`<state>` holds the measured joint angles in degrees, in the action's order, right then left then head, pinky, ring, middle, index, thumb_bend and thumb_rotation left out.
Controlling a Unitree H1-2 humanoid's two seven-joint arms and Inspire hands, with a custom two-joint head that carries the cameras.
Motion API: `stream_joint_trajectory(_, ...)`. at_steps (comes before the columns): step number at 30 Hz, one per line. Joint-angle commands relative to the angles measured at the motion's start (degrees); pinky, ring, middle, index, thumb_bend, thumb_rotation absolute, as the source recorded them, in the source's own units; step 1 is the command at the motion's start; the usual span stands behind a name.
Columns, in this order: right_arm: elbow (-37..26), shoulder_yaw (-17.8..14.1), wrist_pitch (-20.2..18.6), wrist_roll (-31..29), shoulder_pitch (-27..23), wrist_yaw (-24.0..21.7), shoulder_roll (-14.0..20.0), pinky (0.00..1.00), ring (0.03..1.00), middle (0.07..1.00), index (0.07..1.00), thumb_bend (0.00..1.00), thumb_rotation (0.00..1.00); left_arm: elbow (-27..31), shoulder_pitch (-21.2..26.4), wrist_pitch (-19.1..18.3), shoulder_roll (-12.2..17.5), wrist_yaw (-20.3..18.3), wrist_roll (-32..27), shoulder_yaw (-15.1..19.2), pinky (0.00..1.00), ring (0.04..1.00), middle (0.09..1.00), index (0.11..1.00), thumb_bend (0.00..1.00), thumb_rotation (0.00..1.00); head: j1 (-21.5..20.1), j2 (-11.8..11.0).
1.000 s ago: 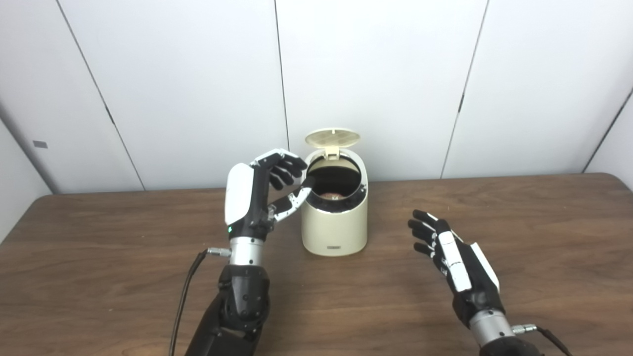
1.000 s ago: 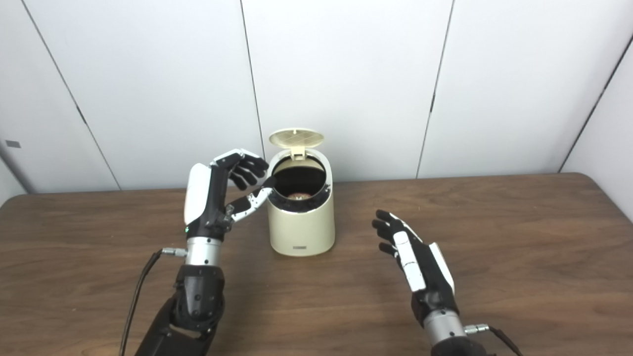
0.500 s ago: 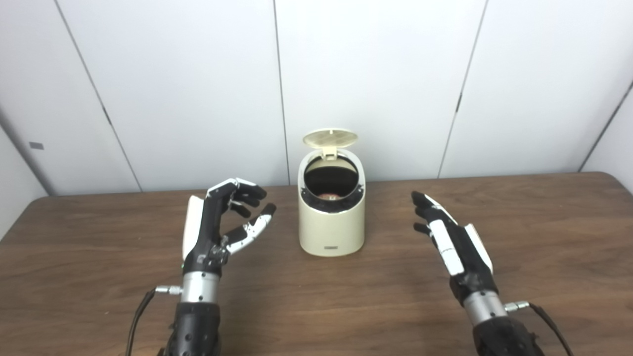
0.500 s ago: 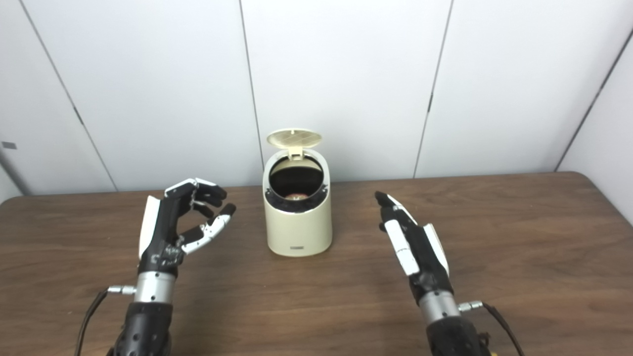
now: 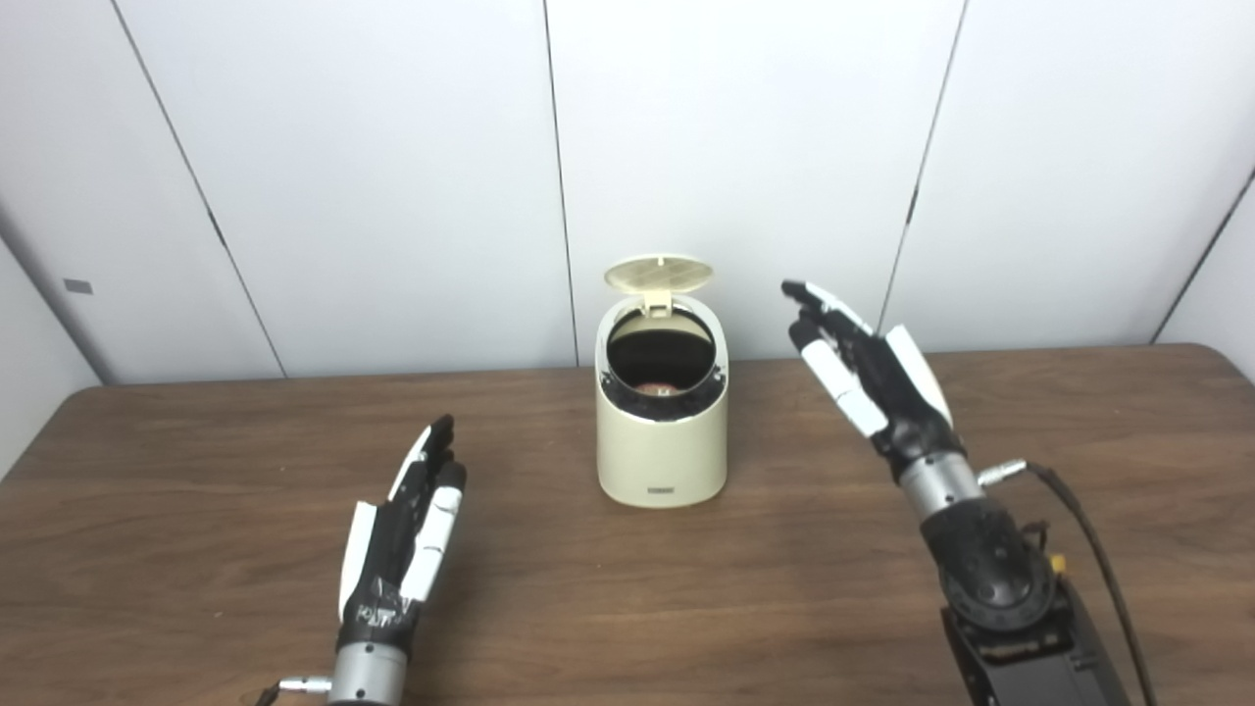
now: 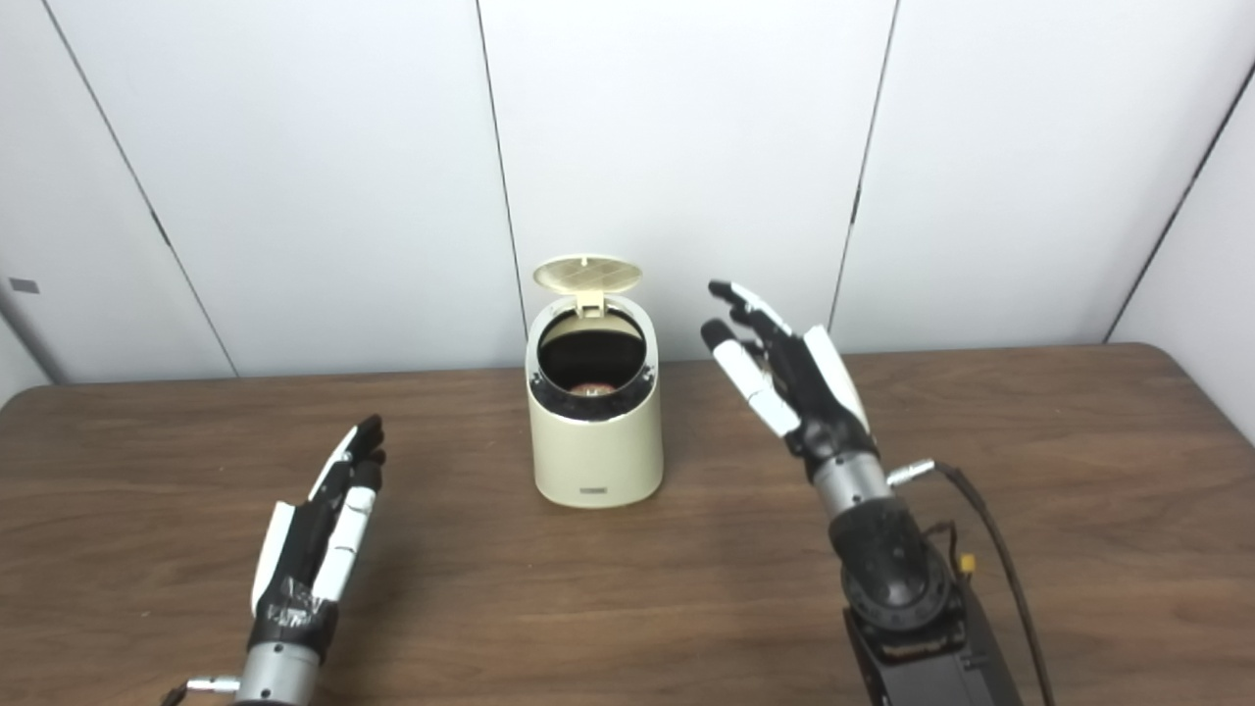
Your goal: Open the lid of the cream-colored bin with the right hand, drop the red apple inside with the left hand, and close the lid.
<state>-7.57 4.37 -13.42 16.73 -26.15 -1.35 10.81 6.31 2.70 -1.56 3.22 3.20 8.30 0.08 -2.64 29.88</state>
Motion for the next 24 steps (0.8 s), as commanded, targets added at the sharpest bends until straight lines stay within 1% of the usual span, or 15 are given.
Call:
stream_joint_trajectory(1,-1.6,0.2,0.0,0.5,-2.3,-0.1,-0.6,0.81,0.866,0.884,0.879,0.58,1.00,0.7,1.5,2.1,0.6,0.1,-0.3,0.5,0.95,0.968,0.962,0.977,0.60,0.96,0.0,0.1)
stream_joint_trajectory(2,-1.3,0.3,0.2,0.6,-2.9,-0.1,-0.7,0.79,0.854,0.878,0.875,0.59,1.00,0.4,1.3,2.3,0.6,0.1,-0.4,0.5,0.95,0.970,0.964,0.977,0.60,0.97,-0.1,0.1)
stream_joint_trajectory(4,-0.7,0.5,0.9,0.8,-3.9,0.1,-0.8,0.80,0.846,0.883,0.872,0.58,1.00,0.2,1.1,2.2,0.5,-0.1,-0.6,0.5,0.97,0.972,0.967,0.977,0.60,0.97,-0.3,0.1)
stream_joint_trajectory(7,0.1,0.8,1.3,0.9,-5.7,0.1,-1.0,0.79,0.832,0.892,0.868,0.60,1.00,0.0,0.7,1.9,0.3,-0.4,-1.2,0.5,0.99,0.977,0.976,0.986,0.63,0.96,-0.4,0.3)
stream_joint_trajectory(9,0.8,0.8,2.1,0.1,-6.7,-0.2,-1.2,0.75,0.861,0.916,0.878,0.54,0.99,-0.3,0.5,2.1,0.2,-0.2,-1.3,0.5,1.00,0.981,0.977,0.987,0.65,0.95,-0.4,0.3)
stream_joint_trajectory(10,1.3,0.9,2.4,0.1,-7.3,-0.3,-1.1,0.75,0.869,0.922,0.881,0.53,0.99,-0.5,0.4,2.1,0.2,-0.1,-1.4,0.5,1.00,0.982,0.977,0.987,0.65,0.95,-0.3,0.3)
stream_joint_trajectory(12,2.2,1.0,2.8,0.6,-8.2,-0.2,-0.9,0.74,0.874,0.927,0.884,0.54,1.00,-1.0,0.3,2.7,0.1,0.0,-1.5,0.5,0.99,0.979,0.975,0.986,0.66,0.94,-0.3,0.4)
stream_joint_trajectory(16,3.1,1.7,1.5,2.1,-10.1,-0.3,-0.7,0.72,0.873,0.927,0.880,0.55,1.00,-1.3,0.1,2.5,-0.3,0.2,-1.9,0.6,0.97,0.973,0.971,0.978,0.65,0.93,-0.1,0.4)
stream_joint_trajectory(18,3.1,2.5,0.6,3.7,-11.0,-0.7,-0.3,0.72,0.873,0.920,0.880,0.53,1.00,-1.3,0.1,2.5,-0.5,0.2,-2.0,0.6,0.97,0.972,0.971,0.978,0.65,0.93,0.0,0.4)
stream_joint_trajectory(20,3.3,4.0,-0.5,6.9,-12.0,-0.9,0.4,0.70,0.858,0.904,0.877,0.53,1.00,-1.3,0.1,2.3,-0.7,0.3,-1.9,0.7,0.98,0.973,0.970,0.977,0.65,0.93,0.0,0.4)
stream_joint_trajectory(22,3.5,5.1,-1.3,8.7,-12.9,-1.6,0.9,0.72,0.857,0.893,0.877,0.53,1.00,-1.3,0.1,2.3,-0.6,0.2,-1.7,0.6,0.98,0.973,0.968,0.976,0.64,0.94,0.2,0.4)
stream_joint_trajectory(23,3.6,5.5,-1.5,9.2,-13.4,-2.0,1.0,0.79,0.884,0.900,0.874,0.52,1.00,-1.3,0.1,2.4,-0.6,0.2,-1.7,0.6,0.99,0.975,0.968,0.977,0.64,0.94,0.2,0.4)
stream_joint_trajectory(24,3.7,5.7,-1.6,9.4,-13.7,-2.3,1.0,0.81,0.894,0.901,0.872,0.52,1.00,-1.3,0.1,2.4,-0.6,0.2,-1.7,0.6,0.99,0.975,0.968,0.977,0.64,0.94,0.2,0.4)
